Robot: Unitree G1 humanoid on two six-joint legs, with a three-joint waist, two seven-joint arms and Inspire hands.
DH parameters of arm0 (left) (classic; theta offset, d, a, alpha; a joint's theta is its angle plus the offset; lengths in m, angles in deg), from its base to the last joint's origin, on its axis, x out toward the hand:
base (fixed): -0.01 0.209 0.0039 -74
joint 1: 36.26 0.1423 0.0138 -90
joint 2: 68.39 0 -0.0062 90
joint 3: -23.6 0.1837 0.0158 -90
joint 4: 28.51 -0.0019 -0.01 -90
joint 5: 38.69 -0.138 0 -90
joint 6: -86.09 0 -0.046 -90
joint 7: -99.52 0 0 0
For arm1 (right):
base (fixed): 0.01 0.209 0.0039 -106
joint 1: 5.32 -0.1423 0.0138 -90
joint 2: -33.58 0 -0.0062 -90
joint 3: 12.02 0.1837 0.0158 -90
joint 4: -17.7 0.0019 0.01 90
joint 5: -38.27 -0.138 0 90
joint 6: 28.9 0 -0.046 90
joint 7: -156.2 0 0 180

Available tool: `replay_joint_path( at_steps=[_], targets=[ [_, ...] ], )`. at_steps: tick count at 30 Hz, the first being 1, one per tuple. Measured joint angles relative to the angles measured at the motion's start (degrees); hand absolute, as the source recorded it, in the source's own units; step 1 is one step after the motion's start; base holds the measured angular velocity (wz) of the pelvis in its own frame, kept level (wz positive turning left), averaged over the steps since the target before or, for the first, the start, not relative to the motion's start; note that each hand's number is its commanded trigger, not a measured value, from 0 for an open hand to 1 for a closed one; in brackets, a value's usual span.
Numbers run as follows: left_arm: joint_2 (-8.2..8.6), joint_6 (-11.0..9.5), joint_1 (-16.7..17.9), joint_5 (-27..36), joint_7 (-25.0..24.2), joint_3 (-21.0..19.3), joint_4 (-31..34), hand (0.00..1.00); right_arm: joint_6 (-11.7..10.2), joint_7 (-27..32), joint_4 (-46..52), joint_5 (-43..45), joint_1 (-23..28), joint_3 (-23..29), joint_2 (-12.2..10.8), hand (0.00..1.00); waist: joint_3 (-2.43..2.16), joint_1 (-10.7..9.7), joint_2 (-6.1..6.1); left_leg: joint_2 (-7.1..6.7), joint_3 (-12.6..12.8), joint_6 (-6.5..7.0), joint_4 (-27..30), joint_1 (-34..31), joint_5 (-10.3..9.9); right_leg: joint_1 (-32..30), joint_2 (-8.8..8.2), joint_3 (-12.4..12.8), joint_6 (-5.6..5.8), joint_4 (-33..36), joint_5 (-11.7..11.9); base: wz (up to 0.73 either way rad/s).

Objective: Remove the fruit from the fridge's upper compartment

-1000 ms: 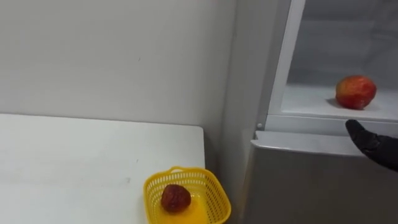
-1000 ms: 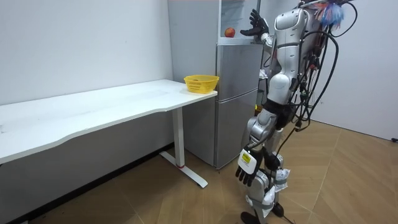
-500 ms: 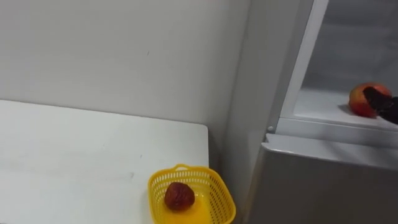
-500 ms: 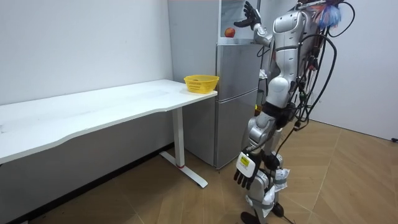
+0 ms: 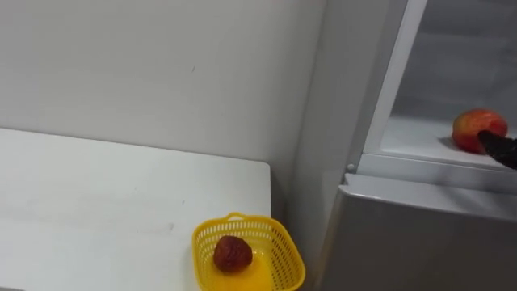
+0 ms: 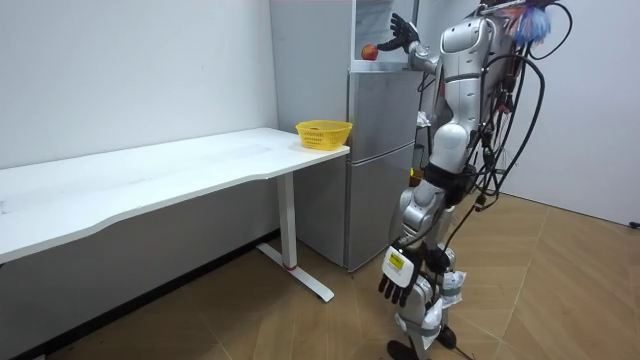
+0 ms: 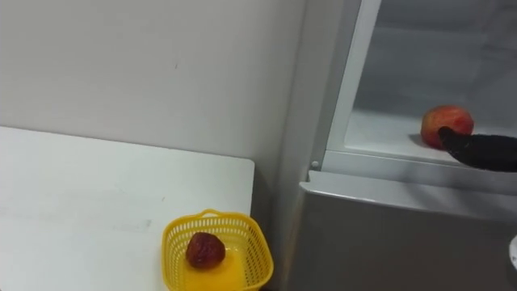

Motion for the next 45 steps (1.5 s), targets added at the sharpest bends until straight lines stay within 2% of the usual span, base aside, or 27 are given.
replay_joint_path(
  at_steps=[5,8,13,17,25,33,35,39,41,43,45],
  targets=[
    [-0.06,1.20,0.81,0.01,0.49,-0.52,1.18,0.00,1.29,-0.38,-2.20,-2.52,-2.05,-0.09,1.03,0.00,0.03,-0.06,-0.02,-0.02,-0.56,-0.01,-0.05,-0.08,-0.01,0.16,0.02,-0.64,0.00,-0.12,0.00,0.06],
    [-0.26,1.34,0.92,0.01,0.62,-0.55,1.34,0.00,1.75,-1.38,-3.53,-4.74,-2.19,-1.87,2.56,0.00,0.05,-0.09,0.00,-0.02,-0.75,-0.01,-0.01,-0.09,0.00,0.29,0.02,-0.73,0.00,-0.13,0.00,0.04],
    [-0.87,1.23,1.74,0.03,0.73,-0.56,3.60,0.00,2.09,-1.94,-9.60,-6.04,-5.24,-2.47,3.35,0.00,0.11,-0.20,-0.06,-0.08,-0.73,-0.01,-0.02,-0.47,0.00,0.17,0.05,-0.53,-0.01,-0.16,-0.01,0.00],
    [-0.98,1.26,2.01,0.03,0.83,-0.53,4.12,0.00,2.10,-2.40,-11.97,-7.25,-6.40,-4.59,4.82,0.00,0.17,-0.15,0.02,-0.11,-0.71,-0.01,0.08,-0.49,0.00,0.26,0.10,-0.54,-0.01,-0.16,-0.01,0.00],
    [-0.98,1.38,2.07,0.03,0.88,-0.51,4.50,0.00,2.13,-3.84,-12.28,-7.48,-6.41,-4.75,4.84,0.00,0.55,-0.07,0.73,-0.11,-0.71,-0.01,0.03,-0.62,0.00,0.11,0.15,-0.53,-0.01,-0.16,-0.01,0.00],
    [-0.98,2.35,2.32,-0.51,0.87,-0.57,4.97,0.00,3.37,-5.72,-12.73,-7.46,-6.41,-4.93,4.84,0.00,0.22,-0.04,0.97,-0.11,-0.58,-0.01,-0.13,-0.67,0.01,-0.15,0.11,-0.58,0.01,-0.23,-0.04,0.00],
    [-1.00,2.87,2.52,-0.53,0.87,-0.57,4.97,0.00,3.88,-5.90,-12.73,-7.47,-6.41,-4.93,4.84,0.00,-0.07,-0.03,0.92,-0.12,-0.56,-0.01,-0.13,-0.69,0.02,-0.21,0.08,-0.82,0.02,-0.16,-0.05,0.00],
    [-1.01,3.42,2.59,-0.57,0.70,-0.57,5.01,0.00,4.48,-6.19,-12.73,-7.46,-6.41,-4.93,4.84,0.00,-0.29,0.01,0.64,-0.16,-0.73,-0.01,-0.11,-0.96,0.02,-0.21,0.06,-1.35,0.03,-0.11,-0.05,0.04],
    [-1.01,3.55,3.09,-0.55,0.56,-0.52,5.55,0.00,5.11,-6.19,-12.73,-7.42,-6.41,-4.94,4.84,0.00,-0.44,-0.02,0.41,-0.34,-1.58,-0.02,0.11,-1.24,0.04,-0.21,0.05,-1.61,0.05,0.02,-0.08,0.12],
    [-1.02,3.90,3.24,-0.54,0.53,-0.43,5.69,0.00,5.13,-6.05,-12.73,-7.34,-6.42,-4.96,4.84,0.00,-0.52,-0.04,0.24,-0.45,-2.05,-0.02,0.55,-1.59,0.05,-0.23,-0.04,-2.40,0.09,0.15,-0.14,0.16],
    [-1.13,4.22,3.24,-0.50,0.43,-0.40,5.71,0.00,5.20,-6.02,-12.73,-7.35,-6.41,-5.04,4.84,0.00,-0.39,-0.13,0.02,-0.65,-2.63,-0.02,0.96,-1.77,0.05,-0.30,-0.33,-2.95,0.10,0.87,-0.52,0.17]
  ],
)
